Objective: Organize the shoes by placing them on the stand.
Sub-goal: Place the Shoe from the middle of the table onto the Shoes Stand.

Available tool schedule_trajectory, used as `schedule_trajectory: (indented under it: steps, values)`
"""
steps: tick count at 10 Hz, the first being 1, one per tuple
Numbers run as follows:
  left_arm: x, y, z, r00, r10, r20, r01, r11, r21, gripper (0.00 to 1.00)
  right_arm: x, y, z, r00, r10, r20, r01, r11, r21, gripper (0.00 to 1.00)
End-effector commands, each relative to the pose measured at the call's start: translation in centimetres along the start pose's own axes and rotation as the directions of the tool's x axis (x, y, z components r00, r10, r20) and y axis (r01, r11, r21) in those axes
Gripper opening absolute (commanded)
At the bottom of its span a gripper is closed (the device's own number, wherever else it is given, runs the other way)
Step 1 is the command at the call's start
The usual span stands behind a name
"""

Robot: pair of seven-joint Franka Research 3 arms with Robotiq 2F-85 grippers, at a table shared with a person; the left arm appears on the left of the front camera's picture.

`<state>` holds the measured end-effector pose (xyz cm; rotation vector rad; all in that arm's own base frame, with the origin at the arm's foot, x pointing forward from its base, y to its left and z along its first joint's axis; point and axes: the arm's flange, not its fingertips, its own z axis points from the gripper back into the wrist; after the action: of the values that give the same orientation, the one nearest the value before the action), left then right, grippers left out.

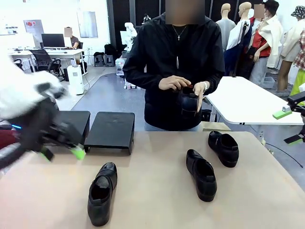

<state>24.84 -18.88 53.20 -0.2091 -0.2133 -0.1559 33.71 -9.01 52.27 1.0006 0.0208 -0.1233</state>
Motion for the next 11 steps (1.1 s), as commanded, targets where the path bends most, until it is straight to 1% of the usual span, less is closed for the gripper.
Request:
schedule_trajectory:
  steps: [1,3,4,7,9,11]
  values:
    - [3.2,-2.2,-3.1,0.991,0.126,-0.049,-0.124,0.991,0.047,1.00,0.0,0.2,0.4,1.000,-0.014,-0.007,0.014,1.000,0.000,1.00]
    - [3.5,-3.4,-7.7,0.978,0.201,0.057,-0.204,0.977,0.059,1.00,0.0,0.2,0.4,1.000,-0.014,-0.007,0.014,1.000,0.000,1.00]
    - [3.5,-3.4,-9.2,0.977,0.204,0.059,-0.208,0.975,0.084,1.00,0.0,0.2,0.4,1.000,-0.014,-0.007,0.014,1.000,0.000,1.00]
    - [3.8,-3.6,-13.3,0.988,0.156,0.022,-0.157,0.985,0.067,1.00,0.0,0.2,0.4,1.000,-0.014,-0.007,0.014,1.000,0.000,1.00]
    - [3.7,-3.5,-16.9,0.986,0.162,-0.041,-0.158,0.984,0.075,1.00,0.0,0.2,0.4,1.000,-0.014,-0.007,0.014,1.000,0.000,1.00]
    - [3.5,-3.7,-20.1,0.989,0.145,-0.036,-0.139,0.983,0.120,1.00,0.0,0.2,0.4,1.000,-0.014,-0.007,0.014,1.000,0.000,1.00]
